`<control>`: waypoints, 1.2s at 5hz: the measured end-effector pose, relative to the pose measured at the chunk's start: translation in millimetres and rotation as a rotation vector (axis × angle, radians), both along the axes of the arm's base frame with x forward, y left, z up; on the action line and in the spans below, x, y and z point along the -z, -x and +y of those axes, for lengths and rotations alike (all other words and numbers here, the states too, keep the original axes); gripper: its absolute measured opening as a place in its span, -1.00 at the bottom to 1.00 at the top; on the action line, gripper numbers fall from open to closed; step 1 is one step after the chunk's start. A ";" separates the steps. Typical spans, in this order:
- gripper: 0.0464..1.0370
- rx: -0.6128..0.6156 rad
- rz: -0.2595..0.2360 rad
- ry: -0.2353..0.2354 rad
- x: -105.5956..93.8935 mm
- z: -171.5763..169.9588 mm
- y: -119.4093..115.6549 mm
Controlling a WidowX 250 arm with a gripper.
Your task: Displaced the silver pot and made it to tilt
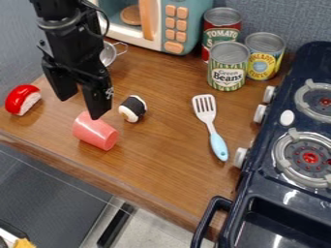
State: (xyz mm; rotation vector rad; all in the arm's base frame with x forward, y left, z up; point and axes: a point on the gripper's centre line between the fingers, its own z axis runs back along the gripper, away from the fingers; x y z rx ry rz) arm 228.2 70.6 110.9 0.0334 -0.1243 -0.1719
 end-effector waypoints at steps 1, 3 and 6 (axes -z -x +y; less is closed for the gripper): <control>0.92 -0.001 0.022 0.006 5.5 -0.3 1.6; 0.92 -0.006 0.070 0.032 20.2 1.9 -9.9; 0.92 -0.164 0.114 0.029 25.9 50.3 -51.3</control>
